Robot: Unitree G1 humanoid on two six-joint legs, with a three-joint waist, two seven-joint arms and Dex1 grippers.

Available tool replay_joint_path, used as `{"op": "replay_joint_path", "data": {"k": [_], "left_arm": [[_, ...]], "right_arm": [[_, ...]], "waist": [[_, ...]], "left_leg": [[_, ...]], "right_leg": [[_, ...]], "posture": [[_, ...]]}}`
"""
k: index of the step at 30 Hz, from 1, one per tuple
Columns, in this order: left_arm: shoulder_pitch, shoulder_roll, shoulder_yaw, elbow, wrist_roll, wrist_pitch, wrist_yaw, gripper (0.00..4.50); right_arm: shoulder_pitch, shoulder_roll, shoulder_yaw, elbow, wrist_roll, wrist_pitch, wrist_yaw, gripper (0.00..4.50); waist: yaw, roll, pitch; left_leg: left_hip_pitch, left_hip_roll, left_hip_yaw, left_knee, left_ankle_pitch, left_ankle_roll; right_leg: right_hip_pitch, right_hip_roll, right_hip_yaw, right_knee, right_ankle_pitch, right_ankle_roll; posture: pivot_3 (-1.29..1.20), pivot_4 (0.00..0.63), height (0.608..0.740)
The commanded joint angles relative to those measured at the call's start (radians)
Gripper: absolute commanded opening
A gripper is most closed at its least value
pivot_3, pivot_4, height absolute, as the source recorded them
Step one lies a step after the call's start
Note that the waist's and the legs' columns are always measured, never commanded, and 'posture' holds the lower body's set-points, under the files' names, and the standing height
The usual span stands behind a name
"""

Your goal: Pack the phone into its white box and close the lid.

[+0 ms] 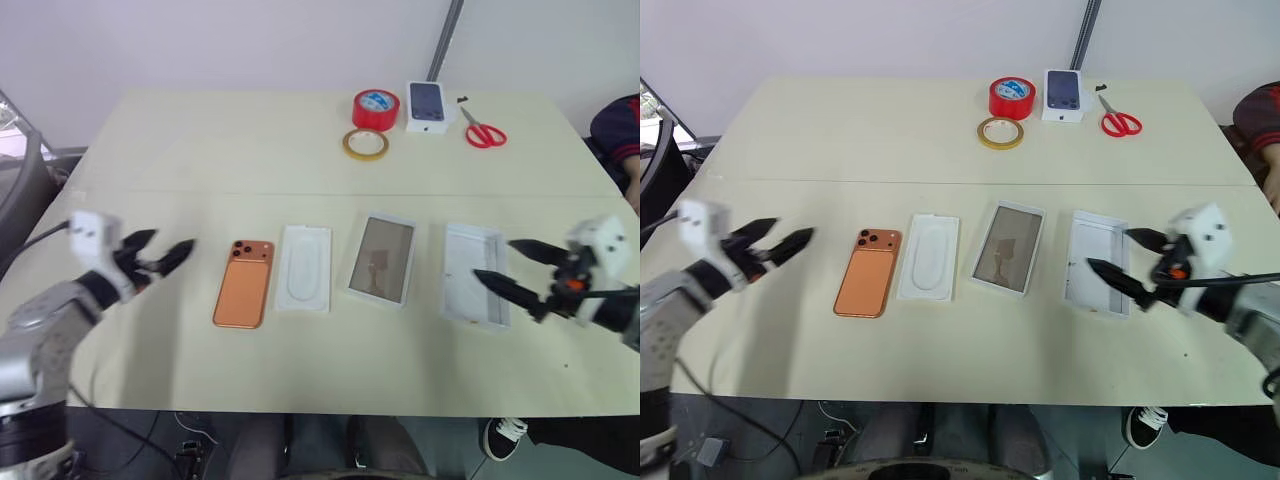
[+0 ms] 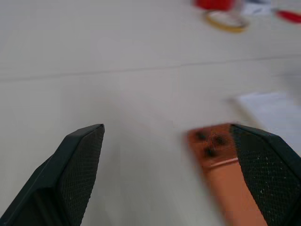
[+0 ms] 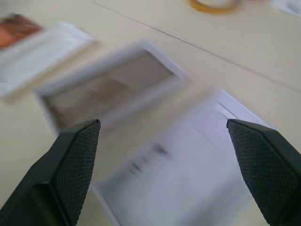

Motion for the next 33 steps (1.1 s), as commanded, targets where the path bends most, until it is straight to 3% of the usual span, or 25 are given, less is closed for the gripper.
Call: {"op": "replay_joint_path", "data": {"k": [1, 4, 8, 22, 25, 32, 33], "left_arm": [[-0.058, -0.065, -0.118, -0.098, -0.08, 0.157, 0.076, 4.48], [-0.093, -0.102, -0.177, -0.127, -0.082, 0.248, 0.144, 4.48], [-0.165, -0.18, -0.158, -0.105, -0.126, 0.382, 0.264, 4.48], [-0.216, -0.243, -0.189, -0.024, -0.119, 0.558, 0.351, 4.48], [-0.237, -0.279, -0.199, 0.007, -0.106, 0.59, 0.37, 3.73], [-0.272, -0.33, -0.171, 0.061, -0.067, 0.598, 0.405, 0.24], [-0.275, -0.336, -0.162, 0.061, -0.066, 0.597, 0.408, 0.06]], "right_arm": [[-0.058, 0.021, 0.1, -0.074, -0.01, -0.009, -0.055, 4.49], [-0.099, 0.048, 0.169, -0.095, -0.014, 0.002, -0.101, 4.49], [-0.117, 0.059, 0.208, -0.112, -0.006, 0.002, -0.117, 4.49], [-0.053, 0.012, 0.229, -0.15, -0.035, -0.009, -0.078, 4.49], [-0.048, -0.035, 0.306, -0.191, -0.067, -0.005, -0.054, 4.5], [-0.141, -0.075, 0.485, -0.176, -0.166, 0.014, -0.055, 4.5], [-0.17, -0.074, 0.519, -0.161, -0.186, 0.015, -0.053, 4.5]], "waist": [[-0.005, 0.0, 0.0], [-0.009, -0.001, 0.0], [-0.006, -0.001, 0.001], [-0.001, -0.001, 0.0], [-0.003, -0.001, 0.0], [-0.002, -0.001, 0.0], [-0.001, -0.001, 0.0]], "left_leg": [[0.0, 0.0, 0.0, 0.0, 0.0, 0.0], [0.0, 0.0, 0.0, 0.0, 0.0, 0.0], [0.0, 0.0, -0.001, 0.0, 0.001, -0.001], [0.0, 0.0, -0.001, 0.003, 0.001, -0.001], [0.0, 0.0, -0.001, 0.004, 0.001, -0.001], [0.0, 0.0, -0.002, 0.006, 0.001, -0.001], [0.0, 0.0, -0.002, 0.006, 0.001, -0.001]], "right_leg": [[0.0, 0.0, 0.0, 0.0, 0.0, 0.0], [0.0, 0.001, 0.0, 0.0, 0.0, 0.0], [-0.001, 0.002, 0.0, 0.002, 0.0, 0.0], [0.0, 0.002, 0.0, 0.002, 0.0, 0.0], [0.001, 0.002, 0.0, 0.002, 0.0, 0.0], [0.001, 0.002, 0.0, 0.002, 0.0, 0.0], [0.001, 0.002, 0.0, 0.002, 0.0, 0.0]], "posture": [[0.0, 0.15, 0.74], [0.0, 0.15, 0.74], [0.0, 0.15, 0.74], [0.0, 0.15, 0.74], [0.0, 0.15, 0.74], [0.0, 0.15, 0.74], [0.0, 0.15, 0.74]]}}
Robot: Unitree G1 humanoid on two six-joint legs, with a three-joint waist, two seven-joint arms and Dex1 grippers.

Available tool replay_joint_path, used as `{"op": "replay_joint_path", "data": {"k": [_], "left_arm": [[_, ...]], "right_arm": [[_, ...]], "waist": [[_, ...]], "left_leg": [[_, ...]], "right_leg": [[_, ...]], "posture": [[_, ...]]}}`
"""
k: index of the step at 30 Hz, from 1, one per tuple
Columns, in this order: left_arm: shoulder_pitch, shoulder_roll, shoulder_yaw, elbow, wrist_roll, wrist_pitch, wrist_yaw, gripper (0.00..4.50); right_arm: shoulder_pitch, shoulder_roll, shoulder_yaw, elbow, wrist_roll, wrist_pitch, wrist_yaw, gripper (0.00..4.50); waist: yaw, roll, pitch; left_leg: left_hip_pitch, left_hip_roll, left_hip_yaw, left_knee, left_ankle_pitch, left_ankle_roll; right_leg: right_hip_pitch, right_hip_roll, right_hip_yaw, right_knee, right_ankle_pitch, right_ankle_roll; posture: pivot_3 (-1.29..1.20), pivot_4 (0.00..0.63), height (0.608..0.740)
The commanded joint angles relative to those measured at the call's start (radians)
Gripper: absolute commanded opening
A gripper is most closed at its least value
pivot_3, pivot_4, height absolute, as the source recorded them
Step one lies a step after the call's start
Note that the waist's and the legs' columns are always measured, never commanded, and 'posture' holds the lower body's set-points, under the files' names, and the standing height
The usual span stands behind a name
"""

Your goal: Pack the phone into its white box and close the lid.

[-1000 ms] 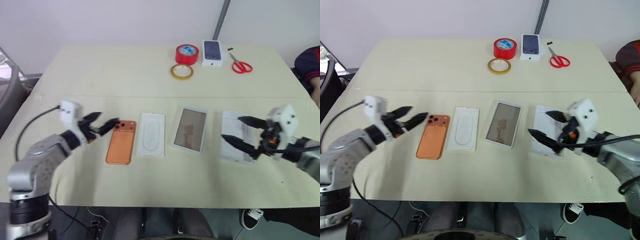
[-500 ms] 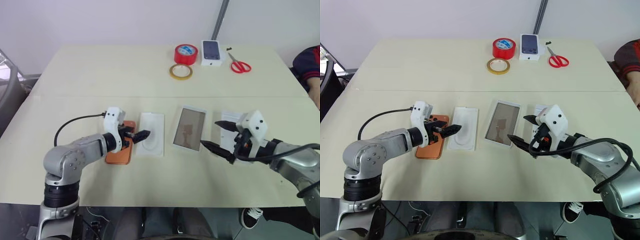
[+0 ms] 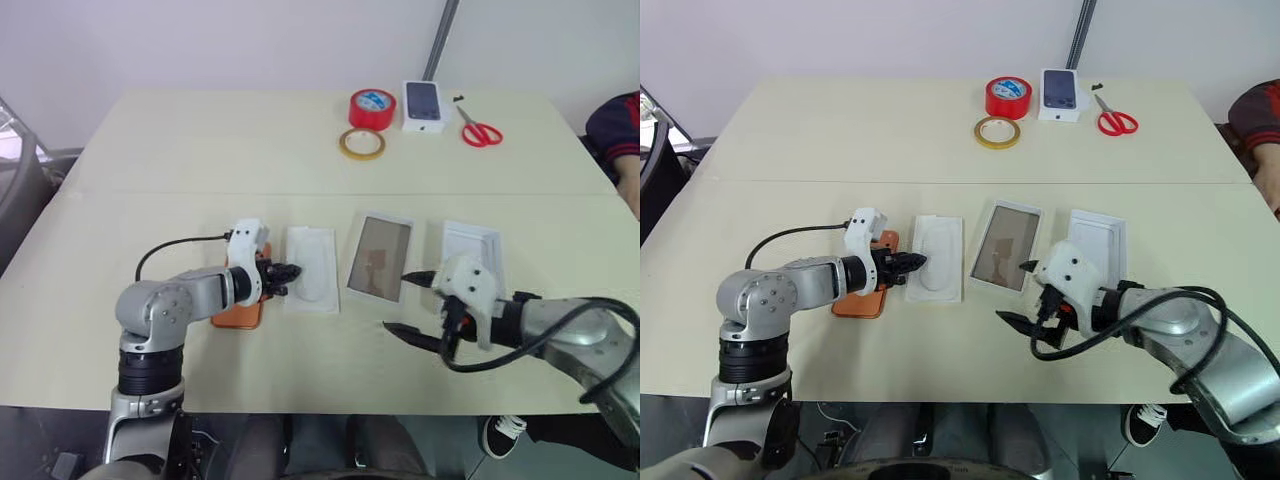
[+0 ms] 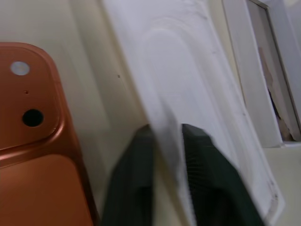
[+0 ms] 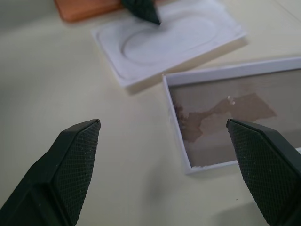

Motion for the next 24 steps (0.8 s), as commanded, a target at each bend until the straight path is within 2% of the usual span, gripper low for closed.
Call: {"op": "replay_joint_path", "data": {"k": [1, 6, 8, 11, 12, 13, 16, 20, 24], "left_arm": [[-0.016, -0.015, 0.028, 0.004, 0.011, 0.005, 0.016, 0.06], [-0.037, -0.058, 0.136, 0.001, -0.02, 0.003, 0.037, 0.06], [-0.052, -0.067, 0.188, -0.001, -0.037, 0.012, 0.046, 0.0], [-0.069, -0.069, 0.244, 0.001, -0.047, 0.025, 0.06, 0.0], [-0.074, -0.068, 0.26, 0.002, -0.05, 0.028, 0.063, 0.0], [-0.08, -0.07, 0.279, 0.004, -0.055, 0.03, 0.068, 0.0], [-0.096, -0.077, 0.321, 0.009, -0.065, 0.039, 0.085, 0.0], [-0.124, -0.064, 0.354, 0.016, -0.07, 0.05, 0.089, 0.0], [-0.164, -0.055, 0.392, 0.013, -0.094, 0.093, 0.091, 0.0]], "right_arm": [[-0.077, -0.005, 0.082, 0.019, -0.063, 0.004, -0.001, 4.5], [-0.188, 0.014, 0.232, 0.111, -0.156, 0.034, 0.004, 4.5], [-0.233, 0.035, 0.294, 0.176, -0.209, 0.009, 0.011, 3.97], [-0.27, 0.038, 0.355, 0.243, -0.281, -0.027, 0.033, 2.72], [-0.275, 0.041, 0.356, 0.245, -0.284, -0.037, 0.045, 2.1], [-0.277, 0.046, 0.355, 0.241, -0.281, -0.042, 0.057, 1.69], [-0.276, 0.053, 0.356, 0.218, -0.286, -0.065, 0.089, 0.09], [-0.259, 0.037, 0.393, 0.175, -0.346, -0.191, 0.141, 0.09], [-0.262, 0.06, 0.444, 0.172, -0.384, -0.24, 0.188, 0.09]], "waist": [[0.001, 0.0, 0.0], [-0.001, 0.0, 0.0], [-0.002, -0.001, 0.0], [-0.002, -0.001, 0.0], [-0.001, -0.001, 0.0], [0.0, -0.001, 0.0], [0.0, -0.001, 0.001], [-0.002, -0.001, 0.001], [-0.002, -0.001, 0.001]], "left_leg": [[0.0, 0.0, 0.0, 0.0, 0.0, 0.0], [-0.001, 0.0, 0.0, 0.001, 0.0, 0.0], [-0.001, 0.0, 0.0, 0.001, 0.001, -0.002], [-0.001, 0.0, 0.0, 0.001, 0.001, -0.002], [-0.001, 0.0, 0.0, 0.001, 0.001, -0.002], [-0.001, 0.0, 0.0, 0.001, 0.001, -0.003], [-0.002, 0.0, 0.0, 0.001, 0.002, -0.004], [-0.002, 0.0, 0.0, 0.001, 0.002, -0.004], [-0.002, 0.0, -0.001, 0.001, 0.003, -0.005]], "right_leg": [[0.0, 0.0, 0.0, 0.0, 0.0, 0.0], [0.0, 0.0, 0.0, 0.0, 0.0, 0.0], [-0.001, 0.0, 0.0, 0.0, 0.0, 0.0], [-0.001, 0.0, 0.0, 0.0, 0.0, 0.0], [-0.001, 0.0, 0.0, 0.0, 0.0, 0.0], [-0.001, 0.0, -0.001, 0.0, 0.0, 0.0], [-0.001, 0.0, -0.001, 0.0, 0.0, 0.0], [-0.001, 0.0, -0.001, 0.0, 0.0, 0.0], [-0.001, 0.0, -0.001, 0.0, 0.0, 0.0]], "posture": [[0.0, 0.15, 0.74], [0.0, 0.15, 0.74], [0.0, 0.15, 0.74], [0.0, 0.15, 0.74], [0.0, 0.15, 0.74], [0.0, 0.15, 0.74], [0.0, 0.15, 0.74], [0.0, 0.15, 0.74], [0.0, 0.15, 0.74]]}}
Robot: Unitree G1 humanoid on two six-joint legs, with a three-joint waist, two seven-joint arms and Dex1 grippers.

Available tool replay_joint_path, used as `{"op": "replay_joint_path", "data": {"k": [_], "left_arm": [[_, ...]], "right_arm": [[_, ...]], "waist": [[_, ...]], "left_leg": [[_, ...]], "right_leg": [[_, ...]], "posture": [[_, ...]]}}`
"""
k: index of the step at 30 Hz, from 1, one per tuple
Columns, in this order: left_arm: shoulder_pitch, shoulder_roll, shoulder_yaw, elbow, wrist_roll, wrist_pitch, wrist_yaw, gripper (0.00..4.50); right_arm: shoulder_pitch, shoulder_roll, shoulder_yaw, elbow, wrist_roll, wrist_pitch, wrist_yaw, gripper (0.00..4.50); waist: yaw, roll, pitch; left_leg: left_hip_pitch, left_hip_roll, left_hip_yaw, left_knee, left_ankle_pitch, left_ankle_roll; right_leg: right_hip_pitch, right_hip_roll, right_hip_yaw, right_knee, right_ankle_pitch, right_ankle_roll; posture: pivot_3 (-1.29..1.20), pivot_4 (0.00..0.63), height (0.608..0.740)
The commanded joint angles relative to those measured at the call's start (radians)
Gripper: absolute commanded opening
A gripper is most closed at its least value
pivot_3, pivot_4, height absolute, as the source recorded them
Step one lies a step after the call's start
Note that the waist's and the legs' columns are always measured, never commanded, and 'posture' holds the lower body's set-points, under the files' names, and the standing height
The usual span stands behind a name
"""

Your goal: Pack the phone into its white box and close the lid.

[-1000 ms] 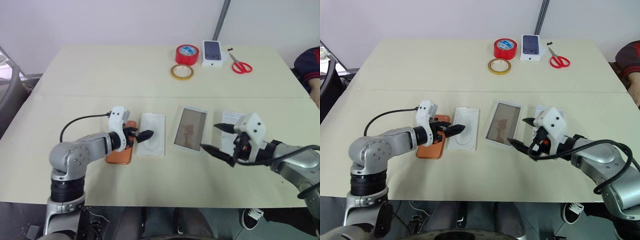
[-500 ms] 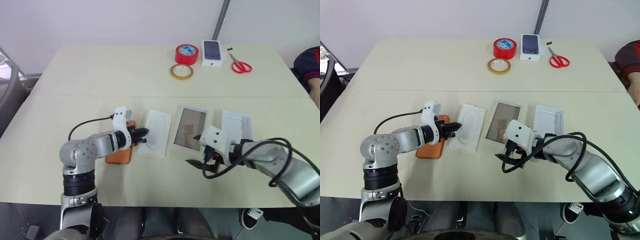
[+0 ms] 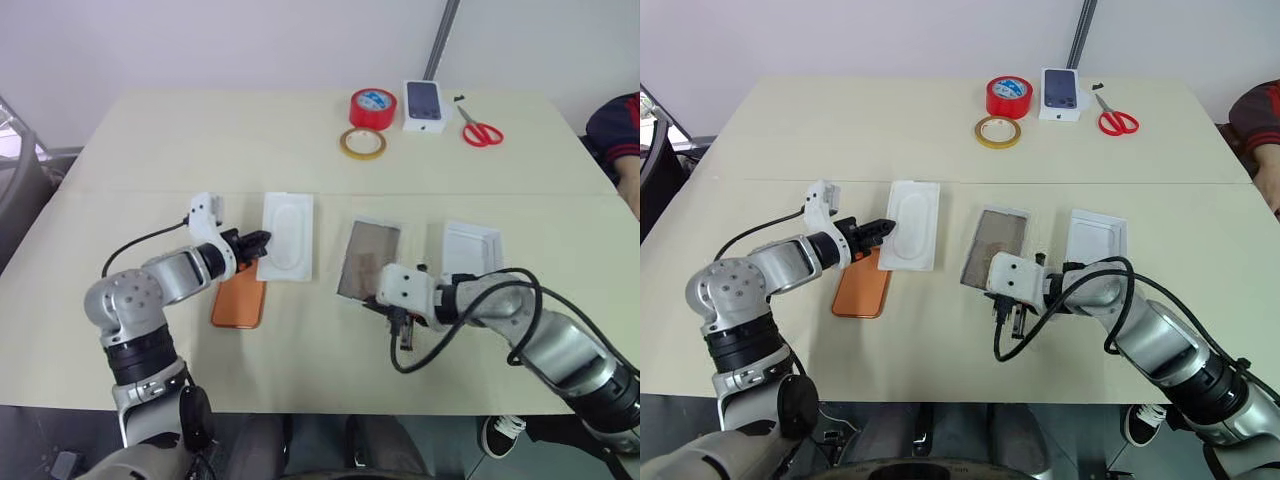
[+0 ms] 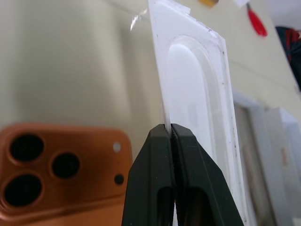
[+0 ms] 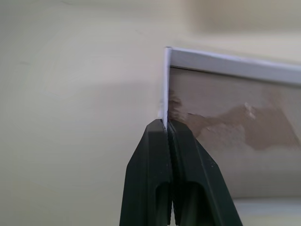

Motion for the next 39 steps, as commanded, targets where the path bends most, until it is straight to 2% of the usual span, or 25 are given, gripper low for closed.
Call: {"op": "replay_joint_path", "data": {"k": [1, 5, 9, 12, 18, 22, 29, 32, 34, 35, 38, 39], "left_arm": [[-0.045, 0.011, 0.047, -0.026, -0.042, 0.038, 0.002, 0.0], [-0.05, 0.017, 0.048, -0.035, -0.047, 0.074, -0.001, 0.0], [-0.054, -0.013, 0.058, -0.05, -0.05, 0.1, 0.01, 0.0], [-0.05, -0.045, 0.042, -0.072, -0.043, 0.12, 0.019, 0.0], [-0.046, -0.167, 0.018, -0.127, -0.012, 0.178, 0.074, 0.0], [-0.006, -0.236, -0.033, -0.153, -0.019, 0.181, 0.118, 0.0], [0.017, -0.273, -0.054, -0.162, -0.023, 0.181, 0.162, 0.0], [0.016, -0.277, -0.058, -0.168, -0.027, 0.181, 0.168, 0.97], [0.004, -0.286, -0.031, -0.183, -0.041, 0.181, 0.166, 1.9], [0.0, -0.289, -0.022, -0.188, -0.046, 0.181, 0.165, 1.9], [-0.022, -0.261, 0.039, -0.216, -0.068, 0.176, 0.138, 1.94], [-0.026, -0.24, 0.053, -0.223, -0.069, 0.17, 0.127, 1.94]], "right_arm": [[-0.021, 0.038, 0.045, -0.011, -0.044, -0.054, 0.035, 0.09], [-0.066, 0.115, 0.112, 0.069, -0.127, -0.106, 0.037, 0.09], [-0.089, 0.163, 0.108, 0.105, -0.158, -0.126, 0.042, 0.09], [-0.076, 0.156, 0.048, 0.096, -0.133, -0.102, 0.056, 0.91], [0.0, 0.079, -0.204, 0.047, -0.033, -0.007, 0.057, 3.95], [0.039, 0.057, -0.338, 0.021, 0.035, 0.048, 0.056, 3.95], [0.035, 0.064, -0.339, 0.028, 0.024, 0.034, 0.041, 3.95], [0.029, 0.072, -0.328, 0.034, 0.011, 0.02, 0.029, 4.02], [0.016, 0.083, -0.327, 0.043, 0.013, 0.016, 0.023, 4.02], [0.012, 0.086, -0.327, 0.046, 0.016, 0.015, 0.022, 4.02], [-0.024, 0.112, -0.318, 0.057, 0.033, 0.028, 0.018, 3.21], [-0.042, 0.125, -0.309, 0.065, 0.031, 0.032, 0.013, 2.67]], "waist": [[0.0, 0.0, 0.0], [-0.002, 0.0, 0.0], [-0.001, -0.001, 0.0], [0.002, -0.001, 0.0], [0.009, -0.001, 0.001], [0.0, -0.001, 0.001], [0.0, -0.001, 0.001], [0.003, -0.001, 0.001], [0.001, -0.001, 0.001], [0.001, -0.001, 0.001], [0.0, -0.001, 0.001], [-0.004, -0.001, 0.001]], "left_leg": [[0.0, 0.0, 0.0, 0.0, 0.0, -0.001], [0.0, 0.0, 0.0, 0.0, 0.001, -0.002], [0.0, 0.0, 0.0, 0.0, 0.002, -0.003], [0.0, 0.0, 0.0, 0.0, 0.002, -0.003], [0.0, -0.001, 0.0, 0.001, 0.001, -0.003], [0.0, 0.0, 0.0, 0.0, 0.001, -0.003], [0.0, 0.0, 0.0, -0.001, 0.001, -0.003], [0.0, 0.0, 0.0, 0.0, 0.001, -0.003], [0.0, -0.001, 0.0, 0.0, 0.001, -0.003], [0.0, -0.001, 0.0, 0.0, 0.001, -0.003], [0.0, 0.0, 0.0, 0.0, 0.001, -0.003], [0.0, 0.0, 0.0, 0.0, 0.002, -0.003]], "right_leg": [[0.0, 0.0, 0.0, 0.0, 0.0, 0.0], [0.0, 0.0, 0.0, 0.0, 0.0, 0.0], [0.0, 0.0, 0.0, 0.0, 0.0, 0.0], [0.0, 0.0, 0.0, 0.0, 0.0, 0.0], [0.0, -0.001, -0.001, 0.0, 0.0, 0.0], [0.0, -0.001, 0.0, 0.0, 0.0, 0.0], [0.0, 0.0, 0.0, 0.0, 0.0, 0.0], [0.0, 0.0, 0.0, 0.0, 0.0, 0.0], [0.0, 0.0, 0.0, 0.0, 0.0, 0.0], [0.0, 0.0, 0.0, 0.0, 0.0, 0.0], [0.0, 0.0, 0.0, 0.0, 0.0, 0.0], [0.0, 0.0, 0.0, 0.0, 0.0, 0.0]], "posture": [[0.0, 0.15, 0.74], [0.0, 0.15, 0.74], [0.0, 0.15, 0.74], [0.0, 0.15, 0.74], [0.0, 0.15, 0.74], [0.0, 0.15, 0.74], [0.0, 0.15, 0.74], [0.0, 0.15, 0.74], [0.0, 0.15, 0.74], [0.0, 0.15, 0.74], [0.0, 0.15, 0.74], [0.0, 0.15, 0.74]]}}
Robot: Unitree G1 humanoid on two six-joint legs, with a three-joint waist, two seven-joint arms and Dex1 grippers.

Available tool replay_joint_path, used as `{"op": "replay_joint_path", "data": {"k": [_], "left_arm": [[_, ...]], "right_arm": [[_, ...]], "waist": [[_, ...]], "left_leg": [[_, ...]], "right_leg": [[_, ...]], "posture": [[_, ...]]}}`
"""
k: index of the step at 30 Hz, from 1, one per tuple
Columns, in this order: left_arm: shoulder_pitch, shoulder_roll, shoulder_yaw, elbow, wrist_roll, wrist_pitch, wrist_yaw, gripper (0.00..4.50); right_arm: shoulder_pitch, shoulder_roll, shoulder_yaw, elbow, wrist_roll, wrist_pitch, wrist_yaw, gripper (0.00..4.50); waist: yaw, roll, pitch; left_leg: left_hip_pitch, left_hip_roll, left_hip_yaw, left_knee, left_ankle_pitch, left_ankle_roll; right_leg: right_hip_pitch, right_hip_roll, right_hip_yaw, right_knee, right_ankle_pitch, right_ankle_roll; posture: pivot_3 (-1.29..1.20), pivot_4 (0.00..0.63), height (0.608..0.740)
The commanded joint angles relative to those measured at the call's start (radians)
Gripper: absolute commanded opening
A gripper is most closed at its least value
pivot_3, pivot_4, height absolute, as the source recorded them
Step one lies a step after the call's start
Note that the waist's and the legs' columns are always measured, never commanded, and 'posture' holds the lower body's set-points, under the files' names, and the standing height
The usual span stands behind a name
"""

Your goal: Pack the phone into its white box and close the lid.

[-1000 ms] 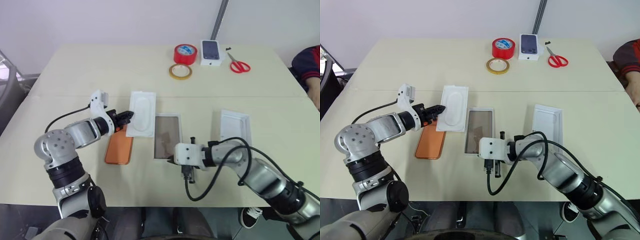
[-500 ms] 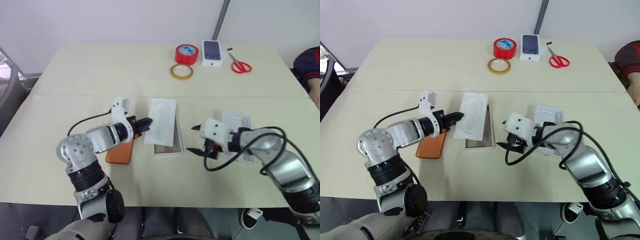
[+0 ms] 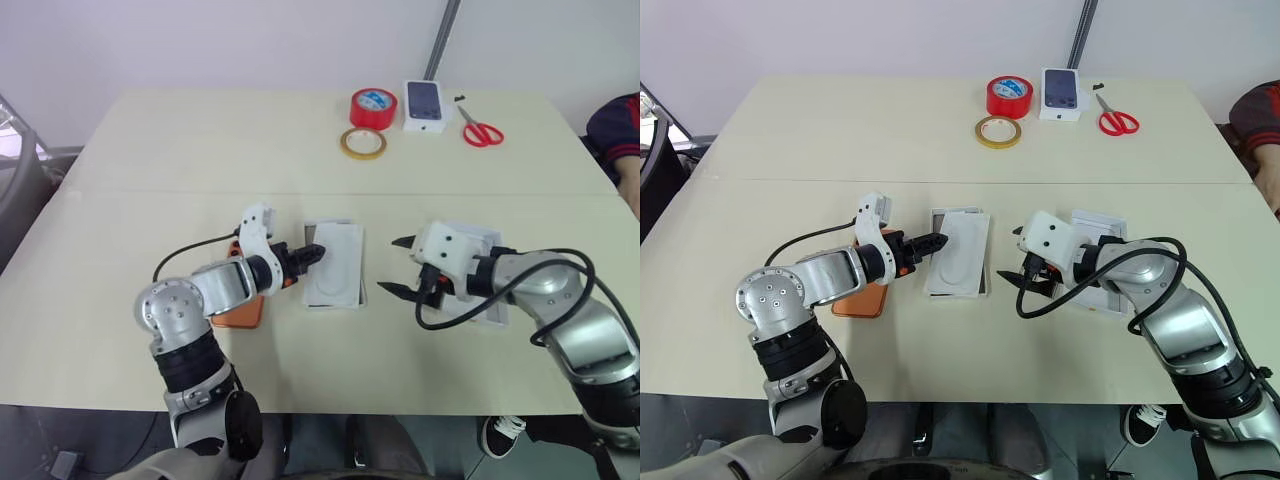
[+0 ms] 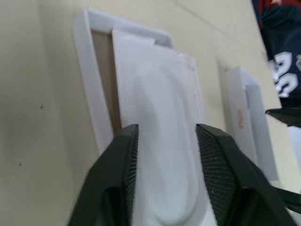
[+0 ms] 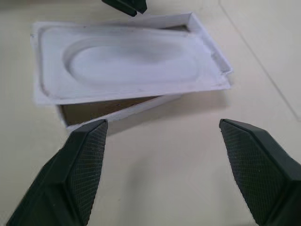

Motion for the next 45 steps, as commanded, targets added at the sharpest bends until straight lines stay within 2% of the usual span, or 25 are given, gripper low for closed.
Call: {"op": "replay_joint_path", "data": {"k": [1, 3, 5, 7, 13, 15, 20, 33, 40, 45], "left_arm": [[-0.035, 0.064, 0.054, -0.065, -0.03, -0.01, -0.042, 1.94], [-0.007, 0.161, 0.007, -0.08, -0.011, -0.067, -0.096, 1.94], [0.064, 0.316, -0.082, -0.103, 0.032, -0.176, -0.205, 1.94], [0.147, 0.45, -0.158, -0.131, 0.071, -0.318, -0.34, 1.94], [0.375, 0.694, -0.312, -0.185, 0.179, -0.662, -0.659, 1.94], [0.447, 0.748, -0.329, -0.204, 0.197, -0.748, -0.74, 1.94], [0.522, 0.78, -0.302, -0.209, 0.176, -0.813, -0.799, 1.94], [0.554, 0.768, -0.323, -0.225, 0.17, -0.831, -0.787, 1.94], [0.555, 0.756, -0.316, -0.22, 0.162, -0.828, -0.768, 1.94], [0.546, 0.759, -0.302, -0.198, 0.16, -0.827, -0.75, 1.94]], "right_arm": [[-0.066, 0.04, 0.022, 0.004, 0.01, 0.004, -0.017, 2.16], [-0.108, 0.069, 0.065, 0.037, -0.023, 0.004, -0.034, 1.07], [-0.176, 0.117, 0.132, 0.109, -0.074, 0.001, -0.064, 0.06], [-0.244, 0.178, 0.191, 0.187, -0.115, 0.003, -0.096, 0.06], [-0.356, 0.287, 0.289, 0.407, -0.22, -0.054, -0.15, 0.06], [-0.391, 0.324, 0.31, 0.476, -0.247, -0.072, -0.165, 0.06], [-0.431, 0.377, 0.341, 0.573, -0.292, -0.122, -0.161, 0.06], [-0.468, 0.459, 0.352, 0.699, -0.353, -0.258, -0.149, 0.06], [-0.446, 0.431, 0.337, 0.653, -0.372, -0.273, -0.121, 0.06], [-0.402, 0.373, 0.31, 0.515, -0.355, -0.221, -0.074, 0.06]], "waist": [[-0.005, 0.0, 0.0], [-0.007, 0.0, 0.0], [-0.01, 0.0, 0.0], [-0.012, 0.0, 0.0], [-0.001, 0.0, 0.0], [-0.004, 0.0, 0.0], [-0.006, 0.001, 0.001], [-0.009, 0.001, 0.001], [-0.009, 0.001, 0.001], [-0.008, 0.001, 0.001]], "left_leg": [[0.0, 0.0, 0.0, 0.0, 0.0, 0.0], [0.001, 0.0, 0.0, -0.001, 0.0, -0.001], [0.001, 0.0, 0.0, -0.002, 0.001, -0.002], [0.002, 0.0, 0.001, -0.005, 0.002, -0.003], [0.001, -0.001, 0.001, -0.008, 0.003, -0.005], [0.002, -0.001, 0.002, -0.008, 0.003, -0.005], [0.002, 0.0, 0.001, -0.011, 0.001, -0.002], [0.001, 0.0, 0.002, -0.011, 0.0, 0.001], [0.001, 0.0, 0.001, -0.011, 0.0, 0.001], [0.001, 0.0, 0.001, -0.011, 0.0, 0.001]], "right_leg": [[0.0, 0.0, 0.0, 0.0, 0.0, 0.0], [0.0, 0.001, 0.0, 0.0, 0.0, 0.0], [-0.001, 0.001, 0.001, 0.0, 0.0, 0.0], [-0.001, 0.001, 0.002, 0.0, 0.0, 0.0], [-0.003, -0.002, 0.001, -0.002, 0.0, -0.001], [-0.003, -0.003, 0.001, -0.002, 0.0, -0.001], [-0.005, -0.002, 0.001, -0.001, 0.0, -0.001], [-0.005, -0.002, 0.001, 0.0, 0.0, -0.001], [-0.005, -0.002, 0.001, 0.0, 0.0, -0.001], [-0.005, -0.002, 0.001, 0.0, 0.0, -0.001]], "posture": [[0.0, 0.15, 0.74], [0.0, 0.15, 0.74], [0.0, 0.15, 0.74], [0.0, 0.15, 0.74], [0.0, 0.15, 0.74], [0.0, 0.15, 0.74], [0.0, 0.15, 0.74], [0.0, 0.15, 0.74], [0.0, 0.15, 0.74], [0.0, 0.15, 0.74]]}}
